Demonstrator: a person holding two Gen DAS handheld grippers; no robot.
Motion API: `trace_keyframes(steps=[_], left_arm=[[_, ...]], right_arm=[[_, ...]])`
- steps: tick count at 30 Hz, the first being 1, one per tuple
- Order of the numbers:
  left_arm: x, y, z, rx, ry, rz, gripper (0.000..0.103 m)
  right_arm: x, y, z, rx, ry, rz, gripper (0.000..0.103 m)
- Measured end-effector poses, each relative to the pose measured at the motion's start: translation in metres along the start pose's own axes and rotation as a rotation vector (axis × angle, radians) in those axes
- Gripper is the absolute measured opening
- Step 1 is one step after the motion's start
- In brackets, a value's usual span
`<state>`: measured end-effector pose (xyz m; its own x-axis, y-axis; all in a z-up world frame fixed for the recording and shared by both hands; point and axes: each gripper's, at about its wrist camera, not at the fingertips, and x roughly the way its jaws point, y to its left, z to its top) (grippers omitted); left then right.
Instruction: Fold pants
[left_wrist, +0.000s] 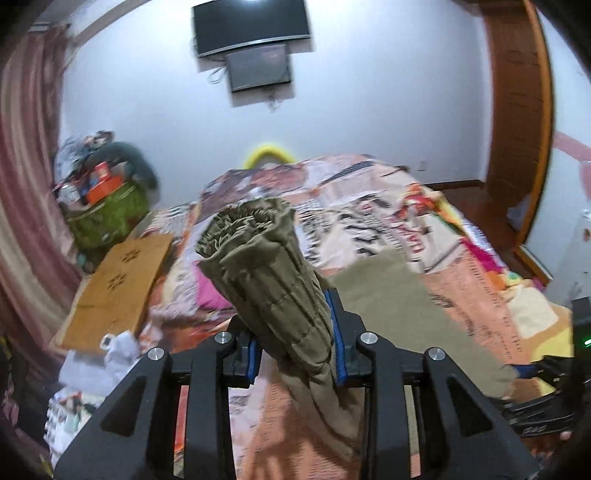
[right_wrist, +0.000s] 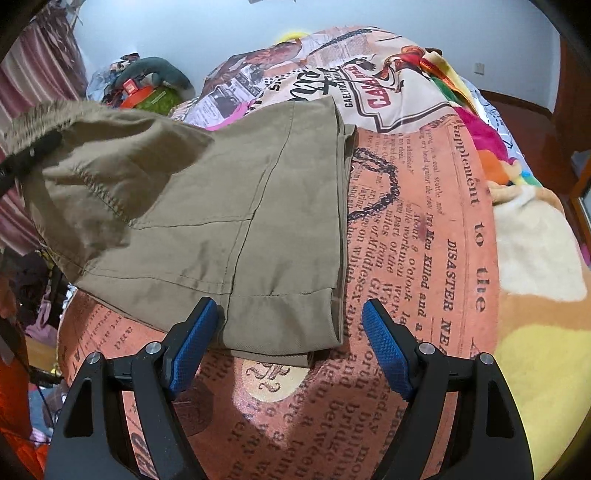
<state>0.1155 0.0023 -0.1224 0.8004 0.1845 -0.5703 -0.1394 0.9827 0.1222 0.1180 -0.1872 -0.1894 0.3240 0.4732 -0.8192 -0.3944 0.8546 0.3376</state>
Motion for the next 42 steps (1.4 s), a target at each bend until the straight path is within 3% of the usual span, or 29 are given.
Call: trace_keyframes(steps=[9,15,18,25,27,29,31,37,42], left_arm=[[0.009,-0.044,0.027,0.019,0.047,-0.227,0.029],[0.028,-0.063,0.024,0.012,0.169,-0.391,0.028],[0.035,-0.069,0.018,0.011,0.224,-0.438,0.028],[0.039,-0.084,0.008,0.063,0.276,-0.471,0.030],[0.038,-0.085,0.007,0.074,0.282,-0.480,0.039],[0.035,-0.084,0.007,0.065,0.288,-0.515,0.055],[0.034,-0.083,0.008,0.060,0.286,-0.523,0.062],[0.039,-0.063,0.011,0.016,0.281,-0.494,0.069],[0.058,-0.035,0.016,-0.025,0.283,-0.385,0.076]], right_arm=[[-0.001,-0.002,-0.002,0.003,-0.013,0.015,0.078],[0.000,-0.003,-0.002,0.005,-0.017,0.025,0.079],[0.001,-0.004,-0.002,0.003,-0.017,0.028,0.079],[0.001,-0.004,-0.001,0.001,-0.017,0.029,0.079],[0.001,-0.004,-0.001,0.001,-0.016,0.028,0.079],[0.001,-0.004,-0.001,0.002,-0.016,0.028,0.079],[0.001,-0.004,-0.001,0.002,-0.016,0.027,0.079],[0.002,-0.005,0.000,0.002,-0.015,0.026,0.079],[0.002,-0.005,0.001,0.005,-0.016,0.025,0.079]])
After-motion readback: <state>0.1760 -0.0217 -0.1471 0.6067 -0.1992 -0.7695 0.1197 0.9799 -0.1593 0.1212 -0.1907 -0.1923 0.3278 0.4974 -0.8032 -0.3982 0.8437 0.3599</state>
